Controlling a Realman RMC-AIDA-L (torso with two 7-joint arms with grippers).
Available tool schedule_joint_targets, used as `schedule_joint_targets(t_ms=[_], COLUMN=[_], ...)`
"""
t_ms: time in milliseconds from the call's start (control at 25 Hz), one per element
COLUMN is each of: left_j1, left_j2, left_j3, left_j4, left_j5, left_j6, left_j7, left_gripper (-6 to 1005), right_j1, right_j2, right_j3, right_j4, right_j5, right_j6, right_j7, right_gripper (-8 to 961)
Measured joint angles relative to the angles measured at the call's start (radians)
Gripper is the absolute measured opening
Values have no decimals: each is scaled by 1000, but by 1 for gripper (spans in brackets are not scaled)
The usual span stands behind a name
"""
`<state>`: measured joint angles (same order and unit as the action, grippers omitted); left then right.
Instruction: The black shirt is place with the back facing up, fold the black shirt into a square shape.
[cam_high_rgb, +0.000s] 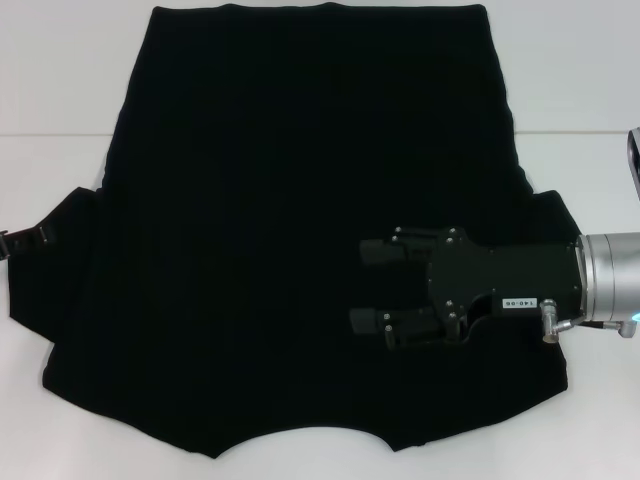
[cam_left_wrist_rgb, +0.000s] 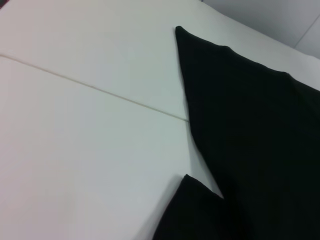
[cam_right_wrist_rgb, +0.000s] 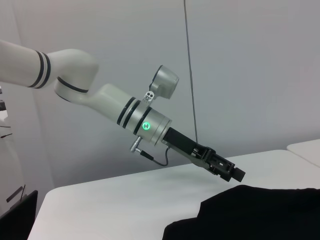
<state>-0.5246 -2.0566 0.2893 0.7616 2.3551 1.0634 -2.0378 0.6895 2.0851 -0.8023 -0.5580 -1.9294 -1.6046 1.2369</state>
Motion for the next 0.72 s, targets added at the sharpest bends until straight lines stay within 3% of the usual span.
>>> schedule_joint_targets(t_ms=[720], left_j1=[0], left_j2=[-12], left_j3=[82], left_j4=[-15], left_j5=[3], left_j6=[-122], left_j7=[-2], left_gripper=[843], right_j1=[0], right_j2=[1], right_j3=[0], right_j4=[15], right_j5=[3], right_j6=[21], right_j7=[-1], right_gripper=[857])
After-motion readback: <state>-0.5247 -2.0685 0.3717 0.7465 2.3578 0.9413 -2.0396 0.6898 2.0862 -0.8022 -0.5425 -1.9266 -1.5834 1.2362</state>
